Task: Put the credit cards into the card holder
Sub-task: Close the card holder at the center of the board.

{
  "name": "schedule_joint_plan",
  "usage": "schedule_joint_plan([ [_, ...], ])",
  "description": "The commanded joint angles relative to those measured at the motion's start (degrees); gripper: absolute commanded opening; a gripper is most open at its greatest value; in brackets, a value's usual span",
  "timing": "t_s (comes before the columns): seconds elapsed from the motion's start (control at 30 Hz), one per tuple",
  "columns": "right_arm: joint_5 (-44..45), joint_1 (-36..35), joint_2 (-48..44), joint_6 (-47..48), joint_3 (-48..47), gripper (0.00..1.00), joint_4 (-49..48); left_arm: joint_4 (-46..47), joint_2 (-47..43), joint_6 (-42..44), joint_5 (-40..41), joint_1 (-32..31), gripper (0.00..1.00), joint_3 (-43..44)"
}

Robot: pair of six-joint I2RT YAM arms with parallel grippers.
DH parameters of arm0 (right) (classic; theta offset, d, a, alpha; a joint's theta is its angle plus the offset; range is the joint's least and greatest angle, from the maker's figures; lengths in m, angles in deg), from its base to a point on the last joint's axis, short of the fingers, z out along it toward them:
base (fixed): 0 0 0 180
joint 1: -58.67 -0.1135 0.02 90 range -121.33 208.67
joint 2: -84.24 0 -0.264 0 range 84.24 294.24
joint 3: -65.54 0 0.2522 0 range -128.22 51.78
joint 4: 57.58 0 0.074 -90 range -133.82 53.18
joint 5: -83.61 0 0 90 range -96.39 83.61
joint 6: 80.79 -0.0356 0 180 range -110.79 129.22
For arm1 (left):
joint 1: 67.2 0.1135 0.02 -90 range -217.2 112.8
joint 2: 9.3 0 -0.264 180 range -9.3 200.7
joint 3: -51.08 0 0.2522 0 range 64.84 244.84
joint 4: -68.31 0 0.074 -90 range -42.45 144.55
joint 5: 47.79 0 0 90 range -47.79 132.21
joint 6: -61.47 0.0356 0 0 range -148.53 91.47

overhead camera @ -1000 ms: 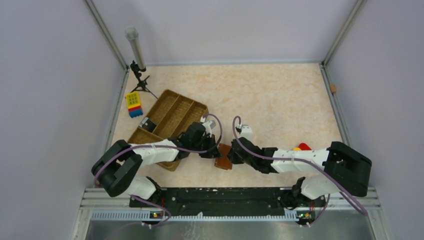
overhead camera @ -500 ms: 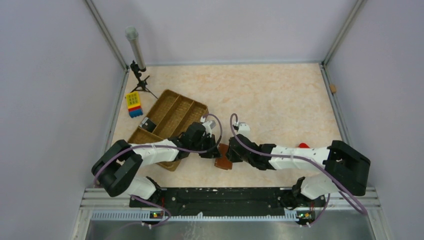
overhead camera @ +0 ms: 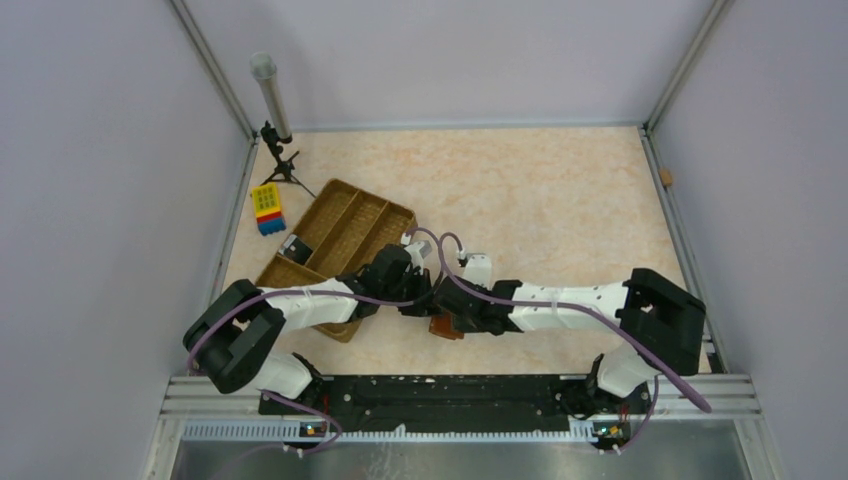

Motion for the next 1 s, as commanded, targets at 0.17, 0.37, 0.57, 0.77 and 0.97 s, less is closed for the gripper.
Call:
schedule_joint_plan([
  [0.17,2.8,-1.5,1.3,-5.4,-3.3,0.23,5.7,-6.4,2.4,4.1,5.3,-0.7,0.00,-2.2],
  [0.37,5.4,-1.5,0.3,-5.8,-3.9,0.14,7.4,-6.3,2.4,4.0,5.4,-0.7,0.00,-2.2],
  [0.57,8.0,-1.4,-0.7,-8.2,-3.2,0.04,12.3,-6.0,2.2,3.4,6.0,-0.7,0.00,-2.7],
  [0.77,9.3,-1.4,-4.6,-11.3,1.7,0.00,14.2,-3.7,0.8,1.5,7.3,-0.7,0.00,-4.1],
  [0.97,6.3,0.8,-10.6,-9.8,11.1,0.00,5.3,-2.9,0.7,0.9,7.6,-0.7,0.00,-4.7],
])
